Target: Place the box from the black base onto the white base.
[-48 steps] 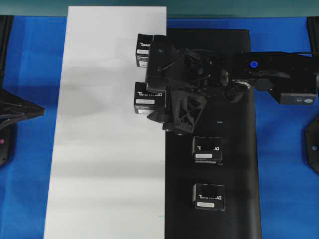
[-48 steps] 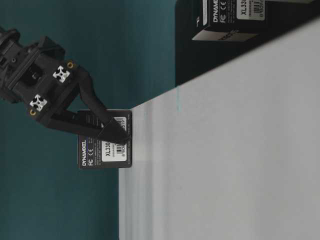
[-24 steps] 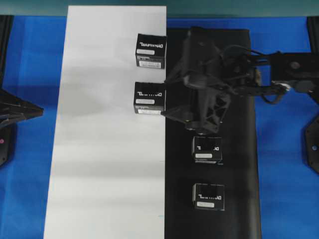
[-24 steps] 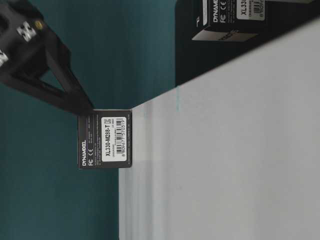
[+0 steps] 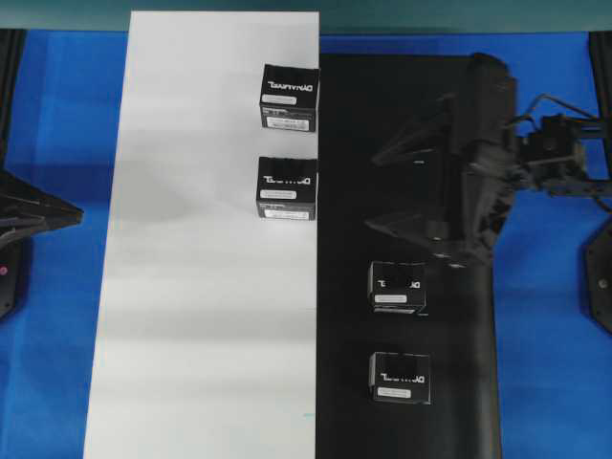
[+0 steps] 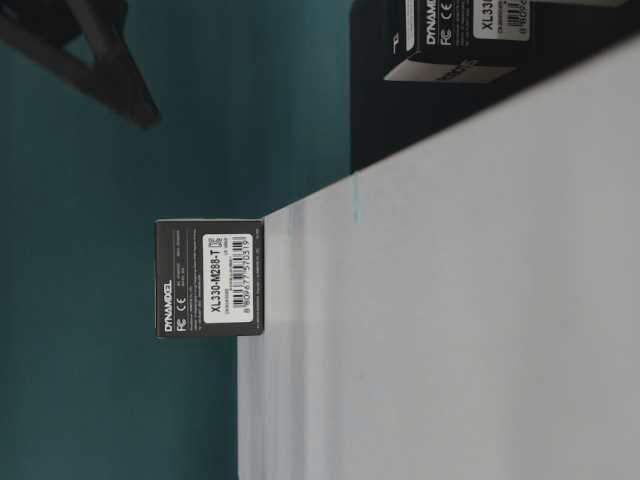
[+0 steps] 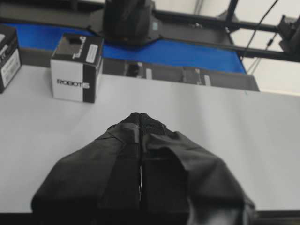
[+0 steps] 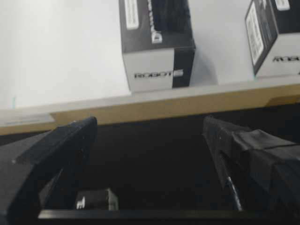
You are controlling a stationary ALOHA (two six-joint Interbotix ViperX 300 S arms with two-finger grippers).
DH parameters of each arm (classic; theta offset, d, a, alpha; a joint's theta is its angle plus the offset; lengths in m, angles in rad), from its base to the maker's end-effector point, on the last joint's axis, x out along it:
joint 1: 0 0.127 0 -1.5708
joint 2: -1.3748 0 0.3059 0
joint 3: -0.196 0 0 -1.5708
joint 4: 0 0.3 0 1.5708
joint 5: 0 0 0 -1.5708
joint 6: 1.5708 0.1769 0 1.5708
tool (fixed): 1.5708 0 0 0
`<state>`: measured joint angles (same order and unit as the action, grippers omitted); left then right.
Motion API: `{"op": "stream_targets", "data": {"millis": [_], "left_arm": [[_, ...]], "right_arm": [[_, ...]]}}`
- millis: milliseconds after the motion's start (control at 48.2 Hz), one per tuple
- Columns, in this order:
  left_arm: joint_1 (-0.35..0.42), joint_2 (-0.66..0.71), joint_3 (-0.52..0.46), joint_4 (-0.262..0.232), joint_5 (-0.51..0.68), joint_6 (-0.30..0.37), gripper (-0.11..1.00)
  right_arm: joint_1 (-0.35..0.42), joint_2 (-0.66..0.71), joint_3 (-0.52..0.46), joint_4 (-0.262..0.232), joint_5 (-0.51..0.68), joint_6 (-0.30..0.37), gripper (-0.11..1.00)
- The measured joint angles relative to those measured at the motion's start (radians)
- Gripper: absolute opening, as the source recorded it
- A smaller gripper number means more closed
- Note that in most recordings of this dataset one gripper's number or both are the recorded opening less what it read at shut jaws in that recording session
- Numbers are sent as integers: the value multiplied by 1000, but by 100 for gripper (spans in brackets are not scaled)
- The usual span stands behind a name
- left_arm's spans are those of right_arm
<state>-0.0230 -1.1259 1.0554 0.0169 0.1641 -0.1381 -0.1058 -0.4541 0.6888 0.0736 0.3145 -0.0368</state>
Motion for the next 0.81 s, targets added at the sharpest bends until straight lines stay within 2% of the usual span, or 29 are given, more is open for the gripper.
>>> {"op": "stream_targets", "data": {"millis": [810], "left_arm": [[2, -2, 0, 0, 20, -11, -7]], "right_arm": [[34, -465, 314, 0, -2, 5, 100]]}}
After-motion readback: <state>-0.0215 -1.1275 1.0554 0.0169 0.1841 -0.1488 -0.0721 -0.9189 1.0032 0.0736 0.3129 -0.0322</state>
